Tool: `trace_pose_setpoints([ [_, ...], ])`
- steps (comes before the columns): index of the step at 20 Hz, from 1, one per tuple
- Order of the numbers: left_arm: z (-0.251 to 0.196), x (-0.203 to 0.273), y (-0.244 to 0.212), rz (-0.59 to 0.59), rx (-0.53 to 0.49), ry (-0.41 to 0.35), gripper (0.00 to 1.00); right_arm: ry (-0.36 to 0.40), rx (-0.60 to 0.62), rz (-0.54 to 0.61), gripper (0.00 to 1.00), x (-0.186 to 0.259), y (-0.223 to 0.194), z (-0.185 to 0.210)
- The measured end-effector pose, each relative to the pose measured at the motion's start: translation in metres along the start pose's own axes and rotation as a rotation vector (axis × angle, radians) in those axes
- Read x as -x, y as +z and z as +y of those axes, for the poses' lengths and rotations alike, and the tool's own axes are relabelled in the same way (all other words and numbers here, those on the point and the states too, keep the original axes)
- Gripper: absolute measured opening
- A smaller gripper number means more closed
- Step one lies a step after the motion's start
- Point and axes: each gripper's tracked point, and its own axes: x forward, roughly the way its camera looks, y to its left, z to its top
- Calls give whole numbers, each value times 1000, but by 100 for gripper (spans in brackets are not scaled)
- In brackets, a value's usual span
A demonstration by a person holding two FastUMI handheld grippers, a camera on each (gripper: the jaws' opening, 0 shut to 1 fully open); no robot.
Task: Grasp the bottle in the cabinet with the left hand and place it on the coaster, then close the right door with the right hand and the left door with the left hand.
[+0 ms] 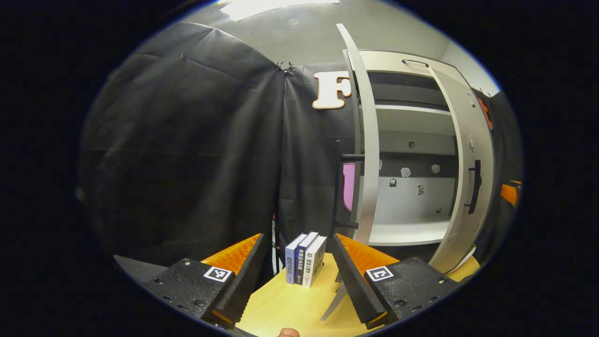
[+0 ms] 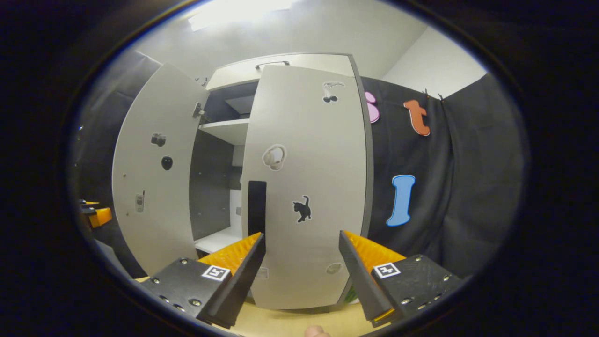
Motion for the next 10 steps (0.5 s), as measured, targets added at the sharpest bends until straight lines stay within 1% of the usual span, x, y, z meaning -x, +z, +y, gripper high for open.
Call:
trace_pose_setpoints([
  [1, -2, -3, -1, 3, 0, -8, 89, -6, -1, 0, 96, -1, 1, -1],
  [4, -9, -10, -7, 16, 9, -41, 89, -19, 2, 0, 96, -3, 0, -1],
  [5, -14, -12, -8, 16, 14, -65, 89, -23, 3, 0, 93, -4, 0, -1],
  [6, -14, -14, -8, 13, 5, -70, 89, -26, 4, 3, 96, -5, -1, 0],
  [7, -13, -12, -5, 7, -9, -80, 87, -30, 4, 6, 96, -5, -2, 0],
  [8, -16, -13, -5, 9, -23, -93, 89, -36, 4, 5, 96, -4, -2, -2],
  [10, -18, -15, -5, 16, -39, -121, 88, -42, 2, -1, 96, -4, -2, -4],
])
